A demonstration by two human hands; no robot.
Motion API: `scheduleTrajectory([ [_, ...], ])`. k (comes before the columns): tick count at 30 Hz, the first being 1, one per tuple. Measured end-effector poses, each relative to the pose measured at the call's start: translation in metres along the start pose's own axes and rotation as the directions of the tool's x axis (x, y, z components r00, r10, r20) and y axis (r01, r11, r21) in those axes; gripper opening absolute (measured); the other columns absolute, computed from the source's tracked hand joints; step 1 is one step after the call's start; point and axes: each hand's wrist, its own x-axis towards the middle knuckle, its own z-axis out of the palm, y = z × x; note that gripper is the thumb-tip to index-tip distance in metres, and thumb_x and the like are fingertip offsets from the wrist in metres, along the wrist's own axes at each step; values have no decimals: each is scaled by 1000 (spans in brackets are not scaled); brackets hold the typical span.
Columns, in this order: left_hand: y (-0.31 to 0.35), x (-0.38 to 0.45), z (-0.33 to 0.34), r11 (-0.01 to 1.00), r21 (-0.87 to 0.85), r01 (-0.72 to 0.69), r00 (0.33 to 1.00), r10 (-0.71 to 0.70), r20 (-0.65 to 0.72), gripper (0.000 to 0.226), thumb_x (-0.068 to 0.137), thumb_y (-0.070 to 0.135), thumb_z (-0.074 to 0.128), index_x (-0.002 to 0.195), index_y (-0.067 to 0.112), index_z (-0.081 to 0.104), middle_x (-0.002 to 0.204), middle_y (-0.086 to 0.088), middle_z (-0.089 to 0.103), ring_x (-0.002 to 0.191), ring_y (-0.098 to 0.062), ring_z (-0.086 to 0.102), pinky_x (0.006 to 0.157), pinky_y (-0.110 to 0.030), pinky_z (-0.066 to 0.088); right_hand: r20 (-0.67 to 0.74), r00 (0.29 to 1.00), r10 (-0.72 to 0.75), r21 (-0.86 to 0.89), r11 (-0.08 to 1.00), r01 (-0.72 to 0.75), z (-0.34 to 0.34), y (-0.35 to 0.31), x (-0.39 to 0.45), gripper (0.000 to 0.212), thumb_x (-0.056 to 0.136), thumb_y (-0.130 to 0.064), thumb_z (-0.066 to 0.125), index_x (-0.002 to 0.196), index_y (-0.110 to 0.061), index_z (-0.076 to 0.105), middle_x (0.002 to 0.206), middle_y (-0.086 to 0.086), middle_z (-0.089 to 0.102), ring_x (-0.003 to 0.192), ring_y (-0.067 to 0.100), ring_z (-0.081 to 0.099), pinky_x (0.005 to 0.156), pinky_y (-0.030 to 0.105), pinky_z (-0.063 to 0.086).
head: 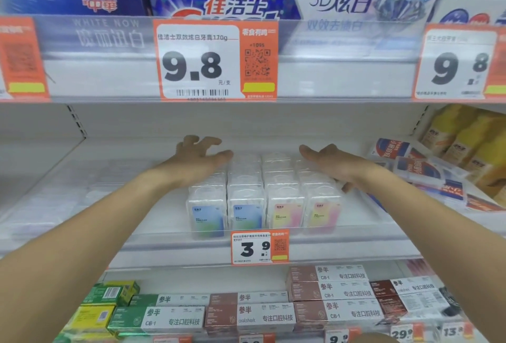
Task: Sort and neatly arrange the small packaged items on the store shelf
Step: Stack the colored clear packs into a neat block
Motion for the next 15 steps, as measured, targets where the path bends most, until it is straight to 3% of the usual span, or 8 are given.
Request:
scheduleTrajectory([
  [3,18,-4,2,987,65,-148,986,153,-69,54,89,62,44,139,41,40,151,10,26,144,-12,12,113,-39,22,31,999,-23,60,998,21,-2,9,-9,80,87,-77,35,144,-20,35,120,-2,55,89,16,59,54,31,56],
  [6,38,-7,10,940,224,-257,965,261,14,59,90,63,42,144,41,33,156,9,24,145,-13,10,118,-43,18,68,997,-26,132,991,16,1,13,-19,79,87,-76,40,145,-22,36,137,-1,50,99,19,60,62,40,62],
  [10,52,-15,30,842,446,-305,950,239,200,69,89,68,34,150,39,17,160,7,17,147,-18,12,118,-45,14,11,1000,-22,73,997,21,10,13,-25,79,91,-69,41,152,-19,28,156,-2,34,126,25,49,65,34,61],
  [15,50,-20,38,796,521,-308,951,244,189,71,90,70,26,151,38,12,160,4,16,147,-21,12,119,-50,9,12,1000,-9,80,997,8,13,14,-24,80,93,-67,40,153,-18,23,158,-1,30,132,27,45,69,35,59],
])
